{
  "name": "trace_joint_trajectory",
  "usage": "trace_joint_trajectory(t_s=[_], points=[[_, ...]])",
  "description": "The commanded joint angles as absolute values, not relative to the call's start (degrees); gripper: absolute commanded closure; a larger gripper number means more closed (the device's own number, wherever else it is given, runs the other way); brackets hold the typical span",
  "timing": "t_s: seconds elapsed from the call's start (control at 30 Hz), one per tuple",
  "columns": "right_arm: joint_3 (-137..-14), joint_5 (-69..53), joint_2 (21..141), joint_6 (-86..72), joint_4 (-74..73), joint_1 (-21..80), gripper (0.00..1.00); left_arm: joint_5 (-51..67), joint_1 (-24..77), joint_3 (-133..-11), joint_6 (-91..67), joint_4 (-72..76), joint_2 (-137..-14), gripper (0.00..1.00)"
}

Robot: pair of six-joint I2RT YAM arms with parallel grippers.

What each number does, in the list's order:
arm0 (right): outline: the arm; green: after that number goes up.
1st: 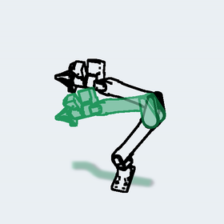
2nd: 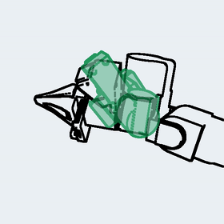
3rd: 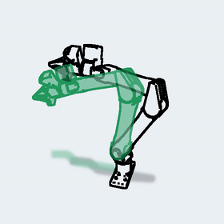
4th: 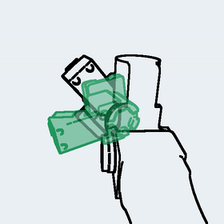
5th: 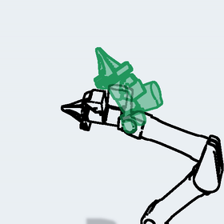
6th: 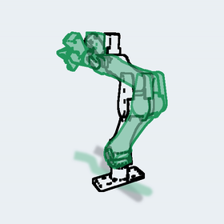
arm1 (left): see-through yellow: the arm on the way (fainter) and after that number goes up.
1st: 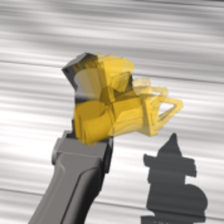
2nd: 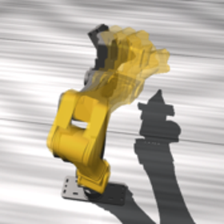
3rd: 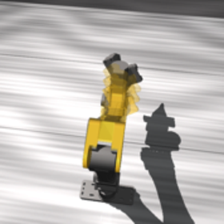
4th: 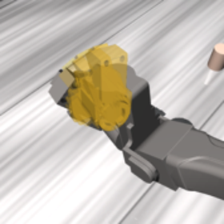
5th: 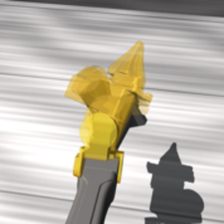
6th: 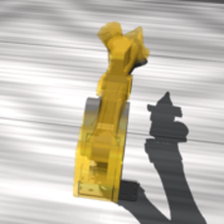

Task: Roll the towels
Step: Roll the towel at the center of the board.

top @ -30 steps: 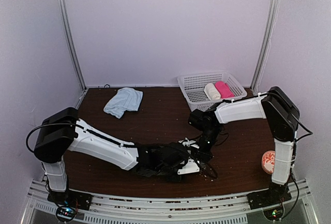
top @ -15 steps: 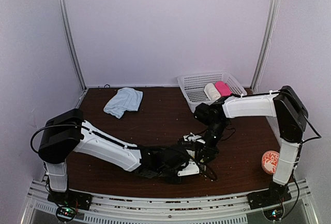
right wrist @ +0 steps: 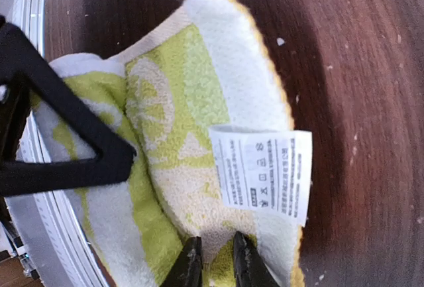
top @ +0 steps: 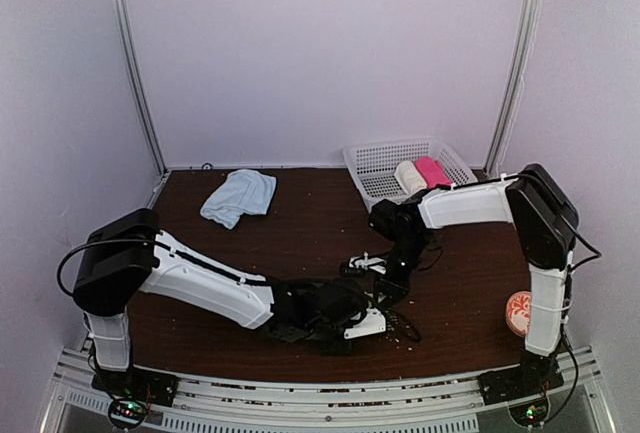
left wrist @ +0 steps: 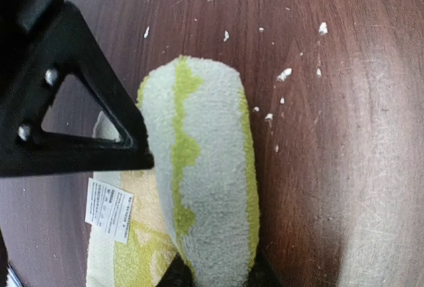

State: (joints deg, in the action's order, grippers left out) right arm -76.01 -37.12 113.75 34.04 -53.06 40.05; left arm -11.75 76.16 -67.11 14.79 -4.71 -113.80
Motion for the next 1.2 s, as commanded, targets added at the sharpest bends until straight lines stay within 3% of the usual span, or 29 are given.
trace_joint_trajectory(t_s=[0.0, 0.17, 0.37, 0.53, 0.7, 0.83, 0.97, 1.17], points=[[-80.71, -27.89, 118.62, 28.44, -48.33, 41.22, 0.83, -8.85, 76.57, -69.50, 10.94, -8.45, -112.70, 0.79], [-83.99, -29.31, 120.27, 28.41, -50.03, 41.18, 0.84, -3.24, 76.39, -68.66, 8.83, -7.99, -111.63, 0.82], [-86.51, -36.76, 115.52, 32.17, -56.17, 40.08, 0.77, 2.38, 72.99, -67.69, 3.92, -7.24, -116.49, 0.84], [-92.98, -39.66, 108.94, 32.79, -62.87, 35.73, 0.70, 6.70, 70.61, -66.40, 0.58, -6.33, -115.94, 0.84], [-95.52, -36.85, 98.57, 31.06, -62.92, 33.74, 0.64, 18.53, 66.12, -65.80, -4.09, -5.30, -117.98, 0.81], [-93.16, -39.87, 88.52, 32.55, -60.32, 33.57, 0.59, 27.38, 62.07, -69.25, -8.24, -8.61, -121.59, 0.79], [-81.42, -43.64, 76.99, 35.86, -51.36, 33.70, 0.48, 36.92, 58.92, -70.89, -12.51, -7.60, -125.98, 0.76], [-75.38, -38.74, 75.05, 43.71, -55.62, 40.51, 0.45, 47.43, 55.70, -72.36, -20.90, -4.30, -130.25, 0.75]])
